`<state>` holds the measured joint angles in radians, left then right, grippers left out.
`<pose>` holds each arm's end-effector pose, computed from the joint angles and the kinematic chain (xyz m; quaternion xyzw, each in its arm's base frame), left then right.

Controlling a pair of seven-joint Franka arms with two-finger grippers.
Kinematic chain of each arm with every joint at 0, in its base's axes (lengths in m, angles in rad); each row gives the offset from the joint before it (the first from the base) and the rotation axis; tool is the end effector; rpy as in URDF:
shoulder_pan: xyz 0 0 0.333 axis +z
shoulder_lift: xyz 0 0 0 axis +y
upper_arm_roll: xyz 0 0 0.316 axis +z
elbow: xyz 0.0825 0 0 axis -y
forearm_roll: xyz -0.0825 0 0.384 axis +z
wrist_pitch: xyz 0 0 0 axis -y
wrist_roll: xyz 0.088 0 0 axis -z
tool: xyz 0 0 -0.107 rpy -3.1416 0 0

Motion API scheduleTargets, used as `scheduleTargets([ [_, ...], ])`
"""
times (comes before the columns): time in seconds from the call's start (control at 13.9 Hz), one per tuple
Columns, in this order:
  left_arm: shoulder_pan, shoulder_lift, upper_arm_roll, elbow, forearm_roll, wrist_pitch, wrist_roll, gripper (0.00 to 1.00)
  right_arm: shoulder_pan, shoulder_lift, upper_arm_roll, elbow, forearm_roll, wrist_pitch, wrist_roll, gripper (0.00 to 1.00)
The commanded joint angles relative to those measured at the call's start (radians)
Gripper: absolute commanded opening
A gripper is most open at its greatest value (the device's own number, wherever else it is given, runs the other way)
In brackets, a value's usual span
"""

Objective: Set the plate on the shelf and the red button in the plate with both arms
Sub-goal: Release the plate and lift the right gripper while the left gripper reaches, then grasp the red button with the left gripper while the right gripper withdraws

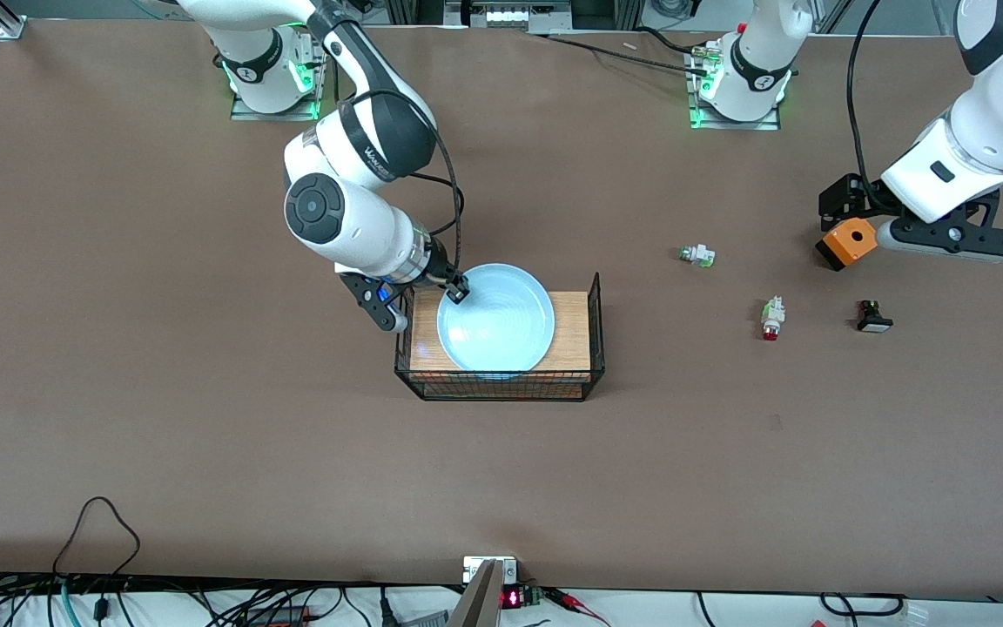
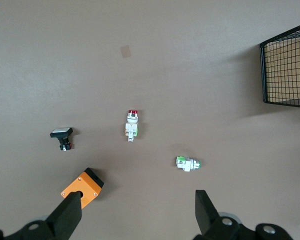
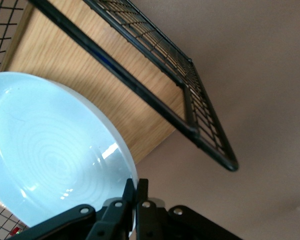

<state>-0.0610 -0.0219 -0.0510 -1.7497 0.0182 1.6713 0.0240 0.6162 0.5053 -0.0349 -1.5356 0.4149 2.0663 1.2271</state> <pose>0.5463 -0.0599 0.5604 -0.9972 0.0691 0.0278 0.0108 0.5693 0.4036 0.3682 -0.8999 0.3996 0.1289 0.1179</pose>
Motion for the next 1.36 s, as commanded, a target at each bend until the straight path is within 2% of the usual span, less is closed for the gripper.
scheduleTargets([
  [0.0, 0.004, -0.003, 0.002, 0.009, -0.014, -0.013, 0.017, 1.00, -0.001, -0.014, -0.010, -0.020, -0.014, 0.009, -0.032, 1.00],
  [0.43, 0.000, -0.003, -0.003, 0.007, -0.017, -0.030, 0.017, 1.00, -0.015, -0.092, -0.026, -0.011, -0.060, -0.004, -0.076, 1.00],
  [0.57, -0.008, 0.011, -0.003, 0.007, -0.015, -0.059, 0.019, 1.00, -0.021, -0.148, -0.026, 0.005, -0.155, -0.053, -0.150, 1.00],
  [0.72, -0.034, 0.072, -0.013, 0.006, -0.014, -0.140, 0.020, 1.00, -0.036, -0.200, -0.026, 0.012, -0.264, -0.125, -0.237, 1.00],
  [0.86, -0.049, 0.178, -0.018, 0.006, -0.001, -0.127, 0.020, 1.00, -0.106, -0.241, -0.026, 0.012, -0.336, -0.208, -0.438, 1.00],
  [1.01, -0.049, 0.270, -0.016, -0.005, 0.011, -0.061, 0.024, 1.00, -0.211, -0.267, -0.026, 0.011, -0.344, -0.288, -0.666, 1.00],
  [1.15, -0.034, 0.338, -0.016, -0.040, 0.042, 0.049, 0.074, 1.00, -0.303, -0.284, -0.026, 0.011, -0.349, -0.333, -0.811, 1.00],
  [1.29, -0.028, 0.341, -0.012, -0.131, 0.084, 0.209, 0.088, 1.00, -0.375, -0.291, -0.026, 0.011, -0.395, -0.353, -0.949, 1.00],
])
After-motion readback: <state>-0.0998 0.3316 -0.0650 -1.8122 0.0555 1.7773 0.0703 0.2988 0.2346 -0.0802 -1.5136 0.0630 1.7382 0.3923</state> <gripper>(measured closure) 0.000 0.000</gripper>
